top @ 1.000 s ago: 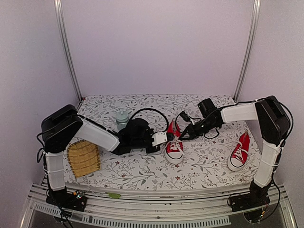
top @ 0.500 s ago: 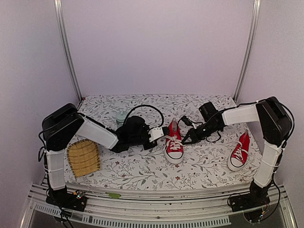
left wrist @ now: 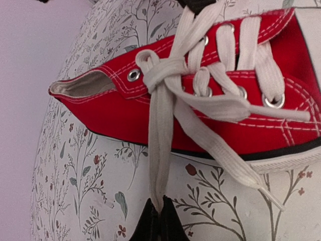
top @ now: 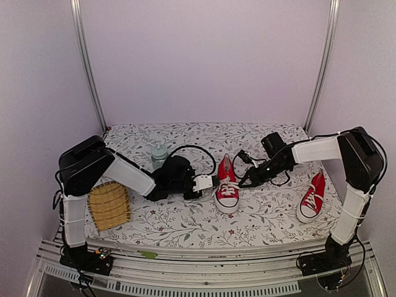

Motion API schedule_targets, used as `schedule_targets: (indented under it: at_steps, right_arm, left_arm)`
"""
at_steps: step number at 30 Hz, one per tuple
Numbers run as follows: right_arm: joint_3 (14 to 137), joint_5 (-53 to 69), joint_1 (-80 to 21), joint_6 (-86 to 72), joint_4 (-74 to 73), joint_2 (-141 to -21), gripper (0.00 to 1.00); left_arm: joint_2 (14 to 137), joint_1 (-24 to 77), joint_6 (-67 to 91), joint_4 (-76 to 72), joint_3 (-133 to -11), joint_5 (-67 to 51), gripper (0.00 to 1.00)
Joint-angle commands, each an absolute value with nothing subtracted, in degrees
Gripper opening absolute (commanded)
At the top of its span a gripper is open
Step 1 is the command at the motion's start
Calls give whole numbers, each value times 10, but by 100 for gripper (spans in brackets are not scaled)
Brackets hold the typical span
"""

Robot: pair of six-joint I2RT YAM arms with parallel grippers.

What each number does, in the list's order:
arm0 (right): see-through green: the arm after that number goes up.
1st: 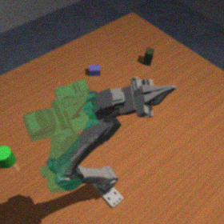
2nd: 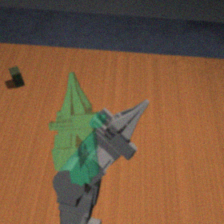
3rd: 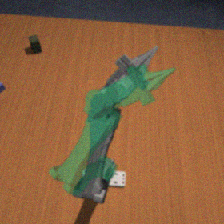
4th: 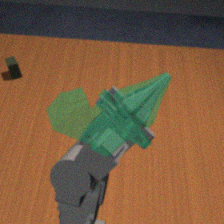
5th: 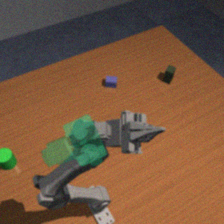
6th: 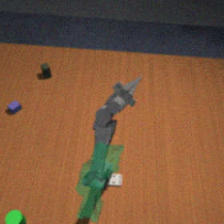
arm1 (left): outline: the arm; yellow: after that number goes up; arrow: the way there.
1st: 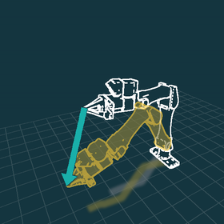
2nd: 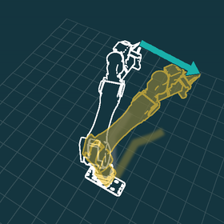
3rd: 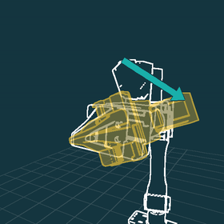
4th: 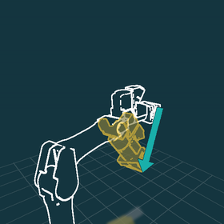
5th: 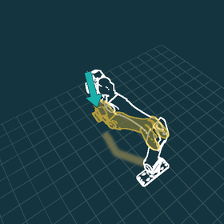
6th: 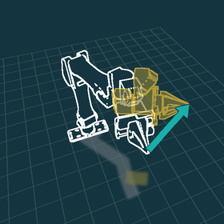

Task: Tie the shoes
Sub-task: Tie the loops with the shoelace on the shoe.

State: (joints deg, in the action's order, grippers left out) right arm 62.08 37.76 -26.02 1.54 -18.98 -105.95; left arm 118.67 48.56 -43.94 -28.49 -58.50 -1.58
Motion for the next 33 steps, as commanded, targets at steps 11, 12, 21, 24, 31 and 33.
schedule_targets:
  at_steps: [11, 12, 21, 24, 31, 33]
  right_arm:
    - [595, 366, -234, 29, -186, -1054, 1]
    - [594, 367, -233, 29, -186, -1055, 1]
    - [589, 373, -228, 30, -178, -1071, 1]
    - [594, 386, -227, 30, -175, -1077, 1]
    - [627, 403, -227, 26, -183, -1081, 8]
    - [635, 407, -227, 27, -189, -1074, 24]
  left_arm:
    - [1202, 469, -453, -262, -587, 0, 0]
    - [1202, 469, -453, -262, -587, -2, 0]
    - [1207, 464, -450, -260, -589, -4, 0]
    - [1206, 461, -442, -262, -594, -10, 0]
    - [1198, 461, -431, -262, -609, -40, 0]
    - [1187, 462, -428, -260, -609, -45, 25]
